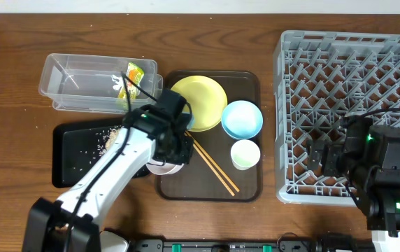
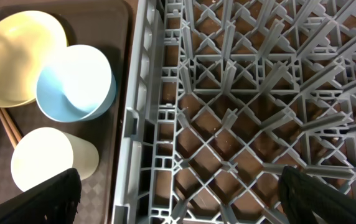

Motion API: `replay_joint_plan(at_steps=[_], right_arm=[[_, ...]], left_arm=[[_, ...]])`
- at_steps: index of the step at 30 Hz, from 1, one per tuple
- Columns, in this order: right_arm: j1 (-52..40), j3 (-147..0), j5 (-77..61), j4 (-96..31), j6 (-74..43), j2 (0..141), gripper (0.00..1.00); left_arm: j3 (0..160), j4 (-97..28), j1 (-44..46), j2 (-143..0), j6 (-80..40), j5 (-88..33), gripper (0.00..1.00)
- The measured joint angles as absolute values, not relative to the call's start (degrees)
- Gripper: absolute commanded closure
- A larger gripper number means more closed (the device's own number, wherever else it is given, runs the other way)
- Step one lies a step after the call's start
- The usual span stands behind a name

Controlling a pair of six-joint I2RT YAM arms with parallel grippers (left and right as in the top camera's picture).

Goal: Sort waste into correct bins and load items into the dishwasher rack
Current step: 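Return the emptied white bowl to the brown tray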

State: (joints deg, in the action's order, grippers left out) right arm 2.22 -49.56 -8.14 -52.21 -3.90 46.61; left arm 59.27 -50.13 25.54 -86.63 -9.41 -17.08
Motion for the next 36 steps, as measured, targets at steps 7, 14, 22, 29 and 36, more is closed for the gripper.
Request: replay_joint_plan(at_steps=[7, 14, 22, 29, 36], right_arm=[[2.22, -49.56, -8.14, -52.40, -3.90, 46.61, 0.01], [2.22, -49.56, -8.14, -52.42, -3.90, 46.61, 0.01], [2.22, -49.56, -8.14, -52.42, -3.90, 46.61, 0.01], [2.22, -49.56, -8.14, -52.58, -3.90, 46.61, 0.01], [2.22, -49.56, -8.14, -52.69, -3.90, 46.61, 0.01]], left_arm=[[59.27, -48.88, 28.84, -90.17, -10.63, -14.63, 0.94], [59.27, -46.28, 33.50, -90.65, -10.74, -14.55, 0.93], [59.27, -45.69, 35.03, -90.65, -10.94, -14.22, 0.84], [59.27, -45.17, 35.05, -90.65, -11.64, -13.39, 0.58], [61.69, -45.34, 34.85, -90.32, -11.79, -13.06, 0.45]])
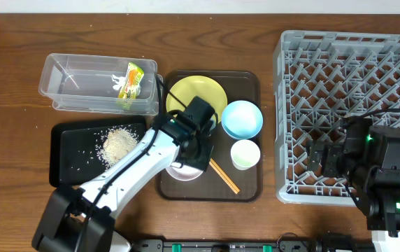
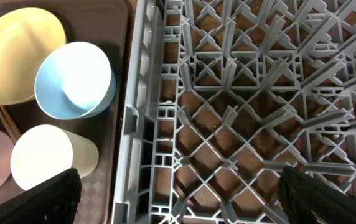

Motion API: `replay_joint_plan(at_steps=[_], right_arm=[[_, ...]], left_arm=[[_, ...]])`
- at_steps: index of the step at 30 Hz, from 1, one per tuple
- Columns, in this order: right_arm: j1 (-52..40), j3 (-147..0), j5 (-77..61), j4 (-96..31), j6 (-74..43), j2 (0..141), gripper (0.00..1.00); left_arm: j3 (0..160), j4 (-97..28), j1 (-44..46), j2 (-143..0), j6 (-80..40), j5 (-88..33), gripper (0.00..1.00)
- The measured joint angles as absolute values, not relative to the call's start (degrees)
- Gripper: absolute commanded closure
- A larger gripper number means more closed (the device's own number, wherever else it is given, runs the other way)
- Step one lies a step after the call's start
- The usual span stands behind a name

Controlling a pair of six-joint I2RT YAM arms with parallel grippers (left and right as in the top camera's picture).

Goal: Sort waste into correct bins and load items into the dishwasher rack
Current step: 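Return the emptied white bowl to the brown tray, then grasp the white cup with the left gripper and lift it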

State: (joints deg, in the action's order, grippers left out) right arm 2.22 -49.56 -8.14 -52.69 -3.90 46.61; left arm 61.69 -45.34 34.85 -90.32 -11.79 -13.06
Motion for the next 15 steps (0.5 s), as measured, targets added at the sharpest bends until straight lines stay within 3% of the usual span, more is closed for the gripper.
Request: replay_joint_plan(at_steps=[15], right_arm=[[2.22, -49.56, -8.14, -52.71, -3.90, 46.61, 0.01]], left_arm=[[64.49, -35.16, 38.41, -90.24, -14.70, -19.40, 0.45]])
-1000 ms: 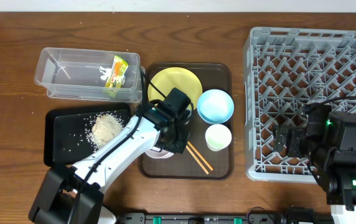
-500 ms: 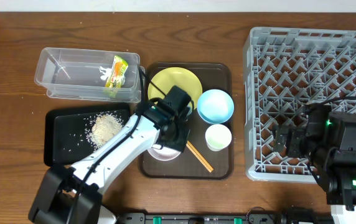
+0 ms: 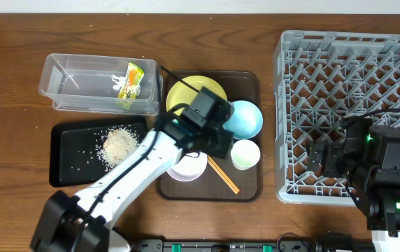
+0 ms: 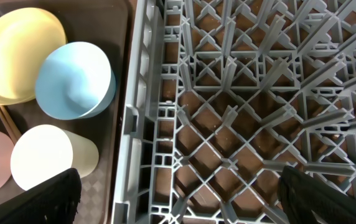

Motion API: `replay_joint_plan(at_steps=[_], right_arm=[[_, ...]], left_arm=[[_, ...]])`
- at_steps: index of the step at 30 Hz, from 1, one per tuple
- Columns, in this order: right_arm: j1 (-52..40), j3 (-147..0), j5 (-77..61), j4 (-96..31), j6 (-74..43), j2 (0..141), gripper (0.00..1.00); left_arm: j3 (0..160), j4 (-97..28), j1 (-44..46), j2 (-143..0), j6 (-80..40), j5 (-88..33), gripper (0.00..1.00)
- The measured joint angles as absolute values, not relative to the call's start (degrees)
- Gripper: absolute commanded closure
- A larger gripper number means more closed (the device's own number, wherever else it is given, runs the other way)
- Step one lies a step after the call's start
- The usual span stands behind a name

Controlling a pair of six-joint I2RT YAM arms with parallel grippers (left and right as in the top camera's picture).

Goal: Sort waste into correct bins and load items into the dishwasher rack
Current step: 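Grasp the white cup with the left gripper and lift it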

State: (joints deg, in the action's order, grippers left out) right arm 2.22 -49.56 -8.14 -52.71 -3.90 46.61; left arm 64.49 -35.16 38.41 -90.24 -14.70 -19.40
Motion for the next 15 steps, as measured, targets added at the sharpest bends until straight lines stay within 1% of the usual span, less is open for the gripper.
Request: replay_joint_plan(at_steps=[3, 5, 7, 10, 13, 15], right_arm=[[2.22, -49.56, -8.14, -52.71, -3.90, 46.61, 0.01], [2.22, -49.56, -8.14, -52.71, -3.90, 46.61, 0.01], [2.22, -49.56, -8.14, -52.71, -3.90, 46.61, 0.01], [2.22, -49.56, -8.14, -52.99, -3.90, 46.61, 0.01], [2.22, -49.56, -8.14, -53.36, -3.90, 46.61, 0.01], [2.22, -49.56, -8.14, -53.39, -3.90, 46.61, 0.01]], left_arm=[[64.49, -33.80, 40.23, -93.58, -15.16, -19.59, 0.46], [64.49, -32.88, 41.21, -95.90, -15.27, -19.62, 0.50], [64.49, -32.40, 42.00, -97.91, -15.86, -19.64, 0.60], [64.47, -32.25, 42.57, -99.74, -16.49, -19.81, 0.81], [64.47, -32.32, 42.46, -100.01, -16.60, -19.64, 0.92], [64.47, -32.47, 42.28, -99.96, -16.69, -19.31, 0.94]])
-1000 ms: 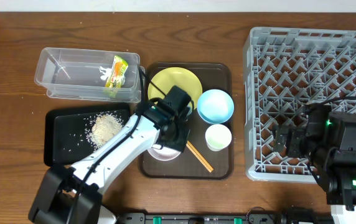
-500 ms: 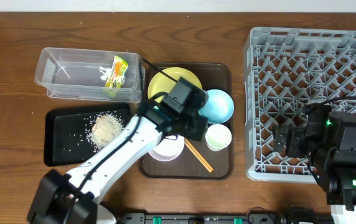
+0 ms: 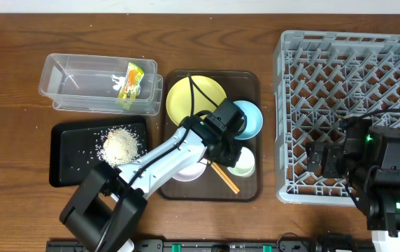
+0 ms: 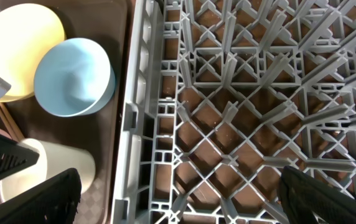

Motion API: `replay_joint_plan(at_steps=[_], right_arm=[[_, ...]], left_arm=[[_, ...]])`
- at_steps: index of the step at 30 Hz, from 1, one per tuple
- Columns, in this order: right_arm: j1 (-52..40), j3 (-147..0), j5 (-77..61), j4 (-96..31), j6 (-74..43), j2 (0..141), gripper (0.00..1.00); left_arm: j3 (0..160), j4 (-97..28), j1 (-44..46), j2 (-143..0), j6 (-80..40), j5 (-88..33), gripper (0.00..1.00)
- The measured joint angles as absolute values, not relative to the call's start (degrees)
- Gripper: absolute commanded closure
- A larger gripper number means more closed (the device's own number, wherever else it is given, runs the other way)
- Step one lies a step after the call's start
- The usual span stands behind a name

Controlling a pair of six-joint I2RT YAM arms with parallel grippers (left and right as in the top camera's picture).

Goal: Sort waste into correct bins and load items into the dishwasher rack
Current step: 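Grasp the white cup with the left gripper and lift it, then hand the white cup from the left gripper to the right gripper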

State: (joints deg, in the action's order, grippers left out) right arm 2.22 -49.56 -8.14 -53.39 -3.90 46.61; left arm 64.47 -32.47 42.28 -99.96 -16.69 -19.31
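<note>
On the brown tray (image 3: 250, 194) lie a yellow plate (image 3: 189, 94), a blue bowl (image 3: 251, 119), a cream cup (image 3: 246, 165), a pink bowl (image 3: 189, 170) and chopsticks (image 3: 224, 179). My left gripper (image 3: 226, 145) hangs over the cream cup's left edge; its jaws are hidden by the wrist. The grey dishwasher rack (image 3: 368, 84) stands at the right. My right gripper (image 4: 184, 205) is open above the rack's left front part, holding nothing.
A clear bin (image 3: 74, 84) at the back left holds a green-yellow wrapper (image 3: 131, 80). In front of it a black tray (image 3: 70, 157) carries a heap of rice (image 3: 119, 143). The left arm lies across the pink bowl and the brown tray's front left.
My left gripper has moved from beside the blue bowl's left edge forward and right, to the cream cup. The pink bowl stays on the tray. The right arm has not moved.
My left gripper was at the brown tray's left edge with the pink bowl under it. Then the bowl sat on the tray's front left, still under the gripper. Then the gripper was away from the bowl, by the blue bowl, and now it is at the cream cup.
</note>
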Motion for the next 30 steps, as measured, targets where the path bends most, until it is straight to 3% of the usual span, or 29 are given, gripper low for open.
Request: replay_joint_plan(at_steps=[7, 14, 20, 30], right_arm=[[2.22, -49.56, -8.14, -53.23, -3.90, 46.61, 0.01], [2.22, -49.56, -9.02, -47.77, -3.90, 46.61, 0.01], [2.22, -49.56, -19.99, -46.68, -2.87, 46.85, 0.01], [2.22, -49.54, -45.80, -48.56, 8.64, 53.98, 0.01]], left_arm=[[64.42, -34.65, 38.39, -97.32, -16.60, -19.20, 0.94], [64.45, -29.47, 28.10, -86.83, -21.34, -25.39, 0.94], [64.45, -17.63, 20.43, -88.27, -30.33, -40.64, 0.94], [64.40, -5.69, 20.10, -95.26, -42.37, -67.18, 0.94]])
